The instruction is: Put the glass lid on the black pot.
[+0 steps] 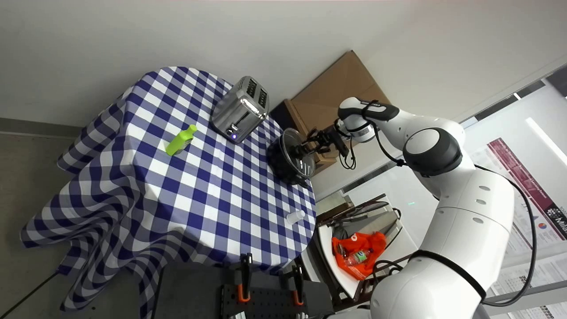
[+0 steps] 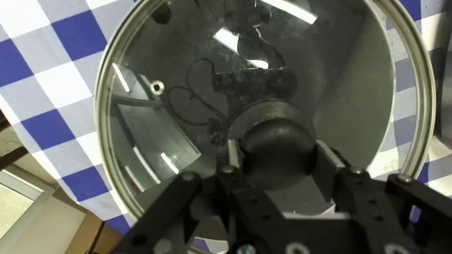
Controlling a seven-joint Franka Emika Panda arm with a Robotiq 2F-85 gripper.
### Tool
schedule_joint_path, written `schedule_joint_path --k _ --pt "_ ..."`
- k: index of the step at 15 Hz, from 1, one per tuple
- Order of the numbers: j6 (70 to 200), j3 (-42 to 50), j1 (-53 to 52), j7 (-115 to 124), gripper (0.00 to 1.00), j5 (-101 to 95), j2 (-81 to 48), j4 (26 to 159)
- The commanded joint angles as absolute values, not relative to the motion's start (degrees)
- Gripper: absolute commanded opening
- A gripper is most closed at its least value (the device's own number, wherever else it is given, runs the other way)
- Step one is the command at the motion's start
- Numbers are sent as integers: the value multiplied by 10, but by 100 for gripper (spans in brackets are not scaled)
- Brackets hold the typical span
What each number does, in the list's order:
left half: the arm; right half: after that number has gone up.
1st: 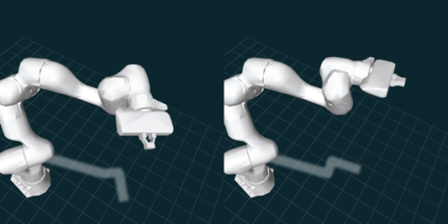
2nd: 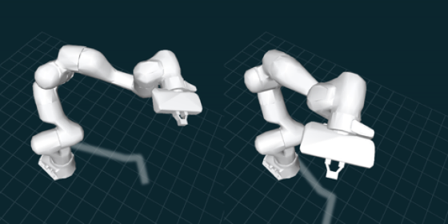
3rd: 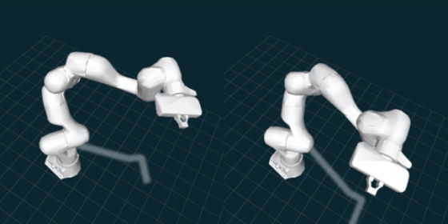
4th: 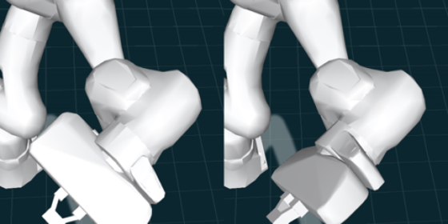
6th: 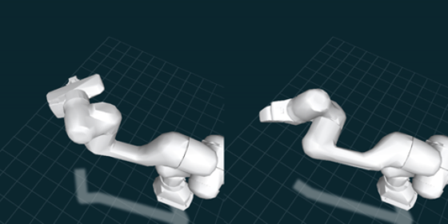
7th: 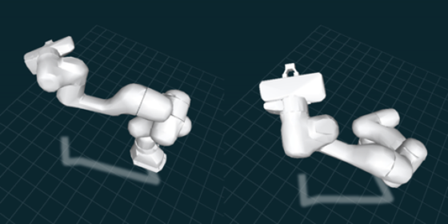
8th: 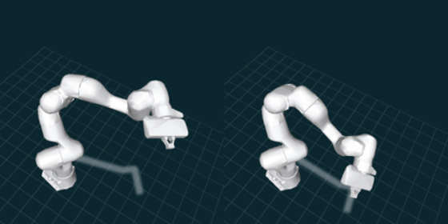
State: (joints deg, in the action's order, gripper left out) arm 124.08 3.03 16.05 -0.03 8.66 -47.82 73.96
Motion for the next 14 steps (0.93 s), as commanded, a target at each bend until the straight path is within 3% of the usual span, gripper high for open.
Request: schedule_joint_path --k 1,14 --pt "1223 26 166 -17 25 95 -489 711" --pt "1161 40 157 5 25 78 -519 672"
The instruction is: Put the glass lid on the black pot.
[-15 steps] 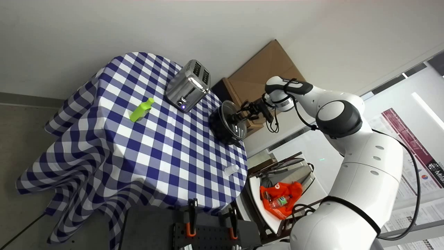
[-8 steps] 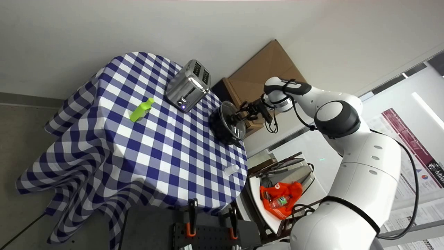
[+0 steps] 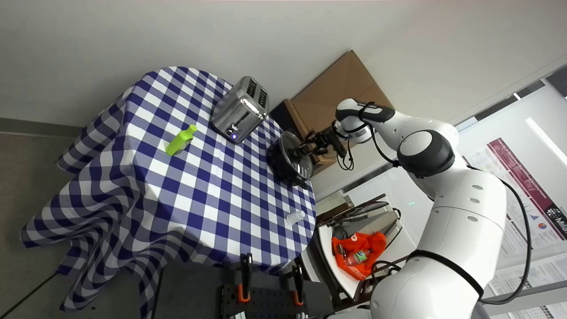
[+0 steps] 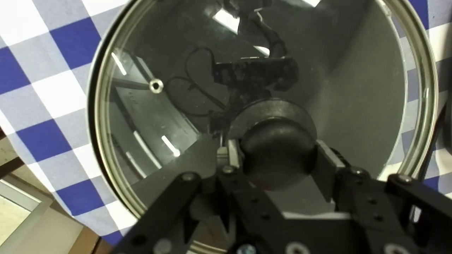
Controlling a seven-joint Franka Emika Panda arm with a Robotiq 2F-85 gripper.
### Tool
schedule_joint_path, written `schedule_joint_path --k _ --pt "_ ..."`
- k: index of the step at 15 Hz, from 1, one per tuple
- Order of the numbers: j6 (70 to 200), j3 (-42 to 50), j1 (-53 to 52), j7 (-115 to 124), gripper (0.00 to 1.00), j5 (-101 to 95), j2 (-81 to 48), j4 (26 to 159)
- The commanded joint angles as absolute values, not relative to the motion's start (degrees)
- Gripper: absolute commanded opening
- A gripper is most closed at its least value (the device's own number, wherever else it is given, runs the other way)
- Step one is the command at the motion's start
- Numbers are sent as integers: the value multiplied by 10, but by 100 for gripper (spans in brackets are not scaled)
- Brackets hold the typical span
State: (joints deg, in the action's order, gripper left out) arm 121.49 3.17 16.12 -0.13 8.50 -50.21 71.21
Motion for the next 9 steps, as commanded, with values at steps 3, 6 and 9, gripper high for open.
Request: schedule_joint_path --k 3,6,9 --pt "1138 48 151 13 25 67 -528 653" --pt "1125 56 144 19 25 55 -536 639" --pt "1114 64 137 31 25 39 -545 626"
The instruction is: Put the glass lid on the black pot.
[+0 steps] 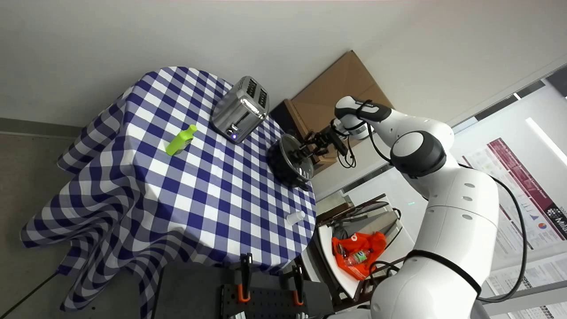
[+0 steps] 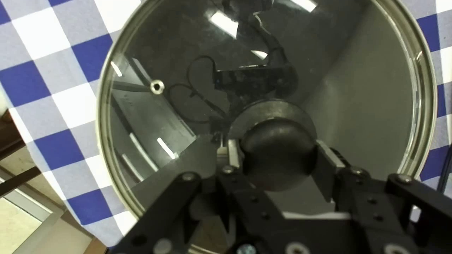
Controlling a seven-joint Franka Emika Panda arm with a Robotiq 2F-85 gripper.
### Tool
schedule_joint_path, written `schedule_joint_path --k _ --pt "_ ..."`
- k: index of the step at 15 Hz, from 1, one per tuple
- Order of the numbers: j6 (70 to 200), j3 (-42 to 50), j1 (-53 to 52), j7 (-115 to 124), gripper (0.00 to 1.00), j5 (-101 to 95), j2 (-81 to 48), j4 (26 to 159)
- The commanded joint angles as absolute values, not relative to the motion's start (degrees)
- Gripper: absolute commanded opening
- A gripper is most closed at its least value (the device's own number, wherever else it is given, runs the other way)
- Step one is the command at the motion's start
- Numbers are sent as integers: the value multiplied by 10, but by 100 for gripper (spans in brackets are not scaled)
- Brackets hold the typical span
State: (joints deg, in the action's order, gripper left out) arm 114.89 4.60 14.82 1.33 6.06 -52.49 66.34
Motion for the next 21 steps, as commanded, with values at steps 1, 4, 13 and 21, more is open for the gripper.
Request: schedule_joint_path --k 1,4,13,21 --pt "1110 67 135 34 25 34 -548 622" --pt "1114 73 130 40 25 18 -556 617" --pt "1135 46 147 27 97 59 -529 645" --pt "1178 29 155 -63 100 88 -354 833"
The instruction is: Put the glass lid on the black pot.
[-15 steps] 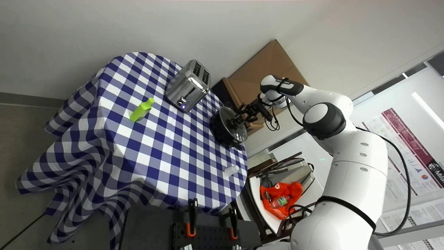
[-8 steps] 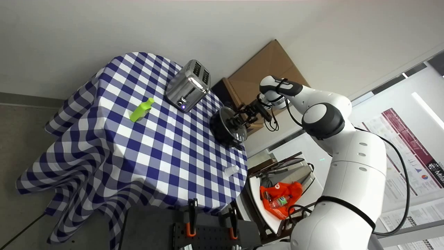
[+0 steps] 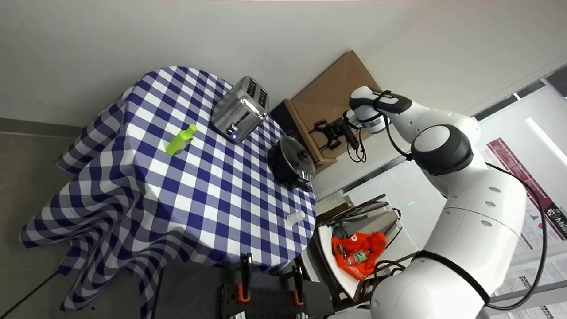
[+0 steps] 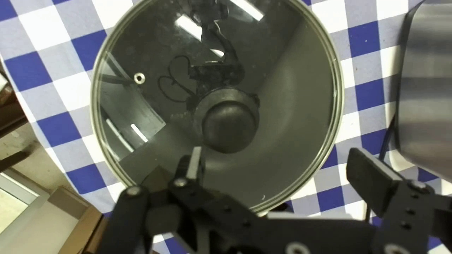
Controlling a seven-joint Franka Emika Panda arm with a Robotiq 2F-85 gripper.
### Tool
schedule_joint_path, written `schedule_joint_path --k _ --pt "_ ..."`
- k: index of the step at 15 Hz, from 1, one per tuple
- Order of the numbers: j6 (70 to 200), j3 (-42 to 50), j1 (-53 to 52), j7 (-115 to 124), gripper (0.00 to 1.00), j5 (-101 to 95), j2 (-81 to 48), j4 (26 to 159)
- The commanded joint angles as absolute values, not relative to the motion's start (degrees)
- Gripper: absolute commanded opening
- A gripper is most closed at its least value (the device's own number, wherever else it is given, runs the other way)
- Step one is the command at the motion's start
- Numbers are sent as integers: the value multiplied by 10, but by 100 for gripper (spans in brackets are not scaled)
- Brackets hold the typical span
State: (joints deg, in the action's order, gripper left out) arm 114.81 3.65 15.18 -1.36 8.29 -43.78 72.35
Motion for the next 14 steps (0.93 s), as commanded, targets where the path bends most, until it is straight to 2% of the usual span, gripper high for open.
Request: schedule_joint_path --k 1,8,14 --pt "1189 28 154 -82 100 86 -334 859" --pt "1278 0 140 -176 100 108 -214 1051" --pt "1369 0 81 -164 100 56 -112 1236"
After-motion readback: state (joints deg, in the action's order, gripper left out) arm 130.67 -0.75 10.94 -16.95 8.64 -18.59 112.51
